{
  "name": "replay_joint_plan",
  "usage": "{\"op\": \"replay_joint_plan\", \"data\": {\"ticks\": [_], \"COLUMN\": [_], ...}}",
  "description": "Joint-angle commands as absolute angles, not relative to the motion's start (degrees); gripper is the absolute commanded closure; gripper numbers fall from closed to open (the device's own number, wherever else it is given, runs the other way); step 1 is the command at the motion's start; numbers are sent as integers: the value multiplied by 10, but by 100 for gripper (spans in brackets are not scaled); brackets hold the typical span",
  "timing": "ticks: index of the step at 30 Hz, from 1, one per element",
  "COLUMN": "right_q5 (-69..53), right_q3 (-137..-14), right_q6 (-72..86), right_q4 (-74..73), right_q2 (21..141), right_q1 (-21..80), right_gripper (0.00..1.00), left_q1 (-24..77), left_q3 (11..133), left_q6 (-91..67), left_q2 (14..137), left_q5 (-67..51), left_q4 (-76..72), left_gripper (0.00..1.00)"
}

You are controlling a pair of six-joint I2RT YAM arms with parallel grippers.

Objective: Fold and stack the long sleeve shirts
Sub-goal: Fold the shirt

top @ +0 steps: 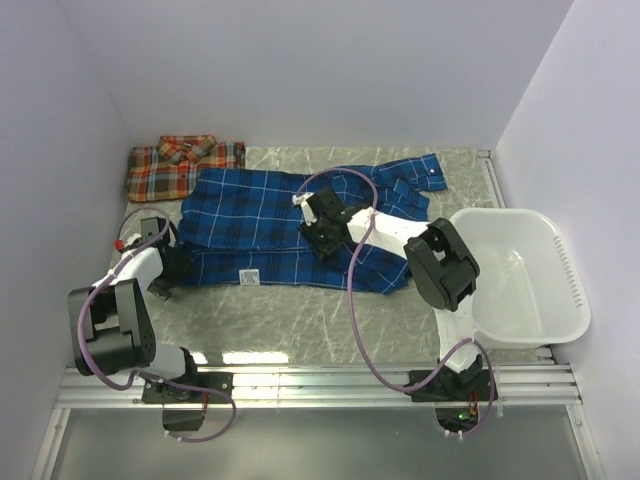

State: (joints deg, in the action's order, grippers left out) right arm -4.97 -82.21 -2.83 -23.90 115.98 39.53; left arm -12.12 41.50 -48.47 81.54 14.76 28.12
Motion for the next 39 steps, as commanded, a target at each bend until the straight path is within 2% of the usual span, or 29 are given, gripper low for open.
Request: {"op": "replay_joint_plan", "data": {"ticks": [1,7,10,16,22,25,29,39], "right_q5": [16,40,19,-72,-236,-290,-303,-284], "right_q3": [-855,-859,-858,-819,-749,-739,-746,-780], "right_q6": [-10,32,37,69,141,180,196,156], "right_q4": [-240,-250,-252,-223,-134,-94,-97,-213], "right_q2": [1170,1158,1113,1032,983,1011,1053,1150], "right_q1": [378,359,359,359,366,375,386,392], "right_gripper": [56,57,56,57,63,68,69,71], "left_q1": [-134,-140,-138,-92,31,50,60,57], "left_q3": [419,446,474,528,505,490,504,552], "left_q6": [-490,-467,-446,-432,-443,-448,-432,-401], "left_q2": [837,814,779,700,669,693,763,926], "left_q5": [163,174,162,126,70,39,55,127], "left_q4": [304,308,315,340,293,247,217,184], "left_gripper": [26,25,24,25,32,40,50,54]}}
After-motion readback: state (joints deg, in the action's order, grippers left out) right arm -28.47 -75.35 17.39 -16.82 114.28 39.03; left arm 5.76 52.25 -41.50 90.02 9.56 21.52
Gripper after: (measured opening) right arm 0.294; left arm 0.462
